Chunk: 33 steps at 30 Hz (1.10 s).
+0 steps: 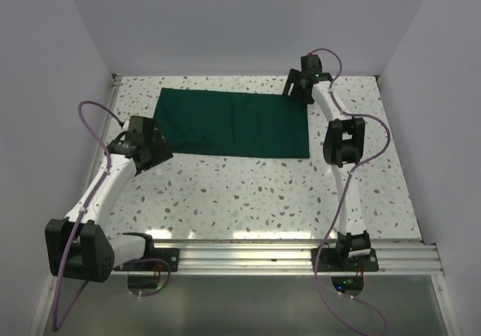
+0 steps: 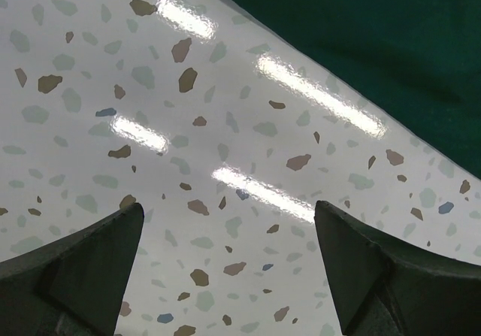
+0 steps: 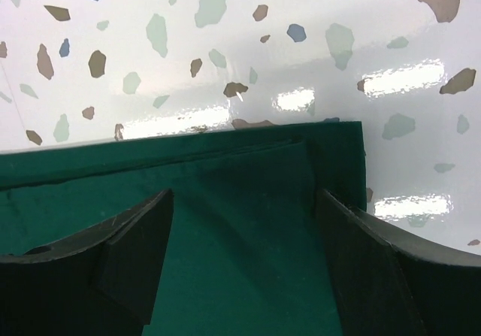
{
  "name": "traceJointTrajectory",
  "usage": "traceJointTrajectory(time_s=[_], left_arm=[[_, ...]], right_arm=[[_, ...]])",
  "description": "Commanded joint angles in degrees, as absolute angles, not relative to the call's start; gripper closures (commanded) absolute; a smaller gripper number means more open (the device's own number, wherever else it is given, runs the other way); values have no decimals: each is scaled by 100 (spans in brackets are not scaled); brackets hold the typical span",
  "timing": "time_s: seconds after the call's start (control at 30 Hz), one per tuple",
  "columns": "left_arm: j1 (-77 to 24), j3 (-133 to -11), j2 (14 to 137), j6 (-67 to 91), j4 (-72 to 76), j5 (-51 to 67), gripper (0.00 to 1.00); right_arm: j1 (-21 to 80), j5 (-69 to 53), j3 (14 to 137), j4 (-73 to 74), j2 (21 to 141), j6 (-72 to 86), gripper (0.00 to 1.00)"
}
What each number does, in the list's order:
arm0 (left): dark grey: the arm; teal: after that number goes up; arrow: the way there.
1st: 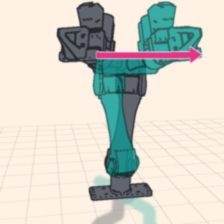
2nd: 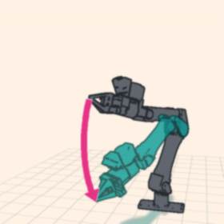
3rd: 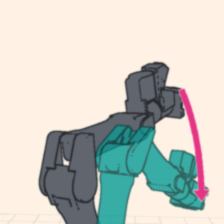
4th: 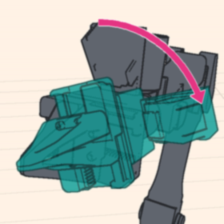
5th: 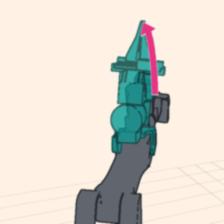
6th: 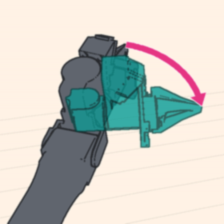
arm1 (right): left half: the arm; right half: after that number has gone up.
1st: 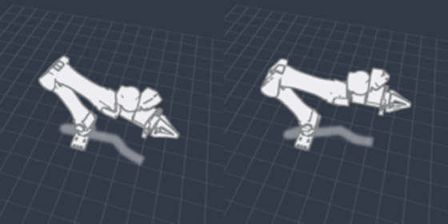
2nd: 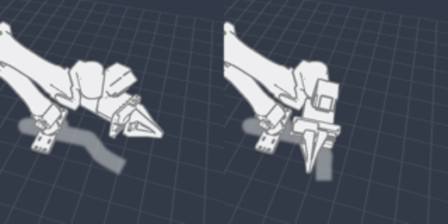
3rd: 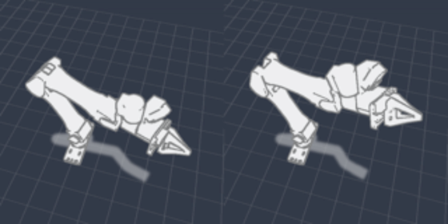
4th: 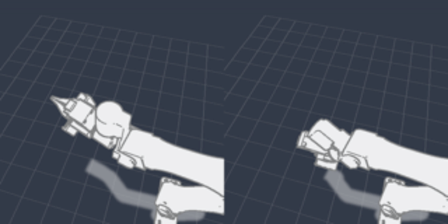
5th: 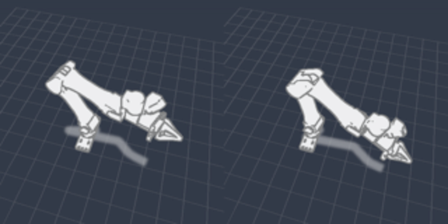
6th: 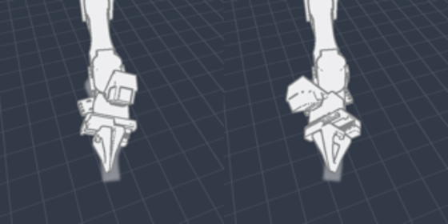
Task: Open and lay out the surgical kit
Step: Open the surgical kit at the center of the board.
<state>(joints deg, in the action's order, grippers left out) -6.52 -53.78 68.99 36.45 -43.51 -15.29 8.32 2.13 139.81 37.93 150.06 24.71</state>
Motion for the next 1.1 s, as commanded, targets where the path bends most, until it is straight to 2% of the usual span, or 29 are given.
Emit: traceJointTrajectory(time_s=[0.0,0.3,0.4,0.47,0.5,0.57,0.6,0.63,0.67,0.73,0.77,0.9,1.07], left_arm=[[-659,-5537,7110,3735,-4245,-1582,0],[-659,-5564,7172,3709,-4271,-1582,0],[-668,-5546,7181,3683,-4289,-1600,0],[-659,-5555,7181,3691,-4289,-1600,0],[-659,-5563,7181,3691,-4298,-1600,0],[-659,-5590,7172,3683,-4315,-1600,0],[-668,-5599,7172,3683,-4324,-1608,0],[-659,-5607,7172,3683,-4359,-1617,0],[-659,-5616,7163,3683,-4368,-1617,0],[-659,-5616,7128,3691,-4386,-1626,0],[-659,-5608,7102,3691,-4412,-1626,0],[-659,-5607,6997,3770,-4517,-1626,0],[-659,-5703,6742,3797,-4728,-1766,0]], right_arm=[[844,175,14229,3516,14985,2540,20],[800,659,14054,3437,15108,2452,20],[791,642,14212,3489,15283,2417,24],[791,580,14247,3542,15337,2434,29],[791,519,14230,3542,15328,2461,40],[791,457,14125,3525,15293,2513,51],[800,414,14089,3498,15284,2531,63],[791,404,14045,3472,15249,2549,69],[800,387,14036,3480,15249,2540,79],[800,387,14045,3533,15249,2523,85],[791,448,14054,3577,15223,2496,94],[800,545,13843,3638,14977,2426,98],[791,825,13667,3796,14590,2268,96]])
